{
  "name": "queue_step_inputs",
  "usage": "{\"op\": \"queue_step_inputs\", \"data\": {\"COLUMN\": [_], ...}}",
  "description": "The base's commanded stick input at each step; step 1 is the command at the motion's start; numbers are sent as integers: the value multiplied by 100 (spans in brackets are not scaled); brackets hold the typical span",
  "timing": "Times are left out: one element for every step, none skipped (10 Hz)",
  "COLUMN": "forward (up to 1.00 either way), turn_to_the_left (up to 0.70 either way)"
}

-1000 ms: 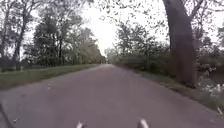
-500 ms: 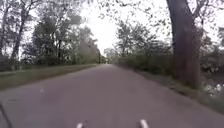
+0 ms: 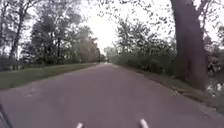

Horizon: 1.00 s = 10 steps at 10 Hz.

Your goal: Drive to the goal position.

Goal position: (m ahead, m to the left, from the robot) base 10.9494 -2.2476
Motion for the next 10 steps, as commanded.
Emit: {"op": "queue_step_inputs", "data": {"forward": [70, 70, 70, 70, 70, 70, 70, 70, 70, 70], "turn_to_the_left": [0, 0, 0, 0, 0, 0, 0, 0, 0, 0]}}
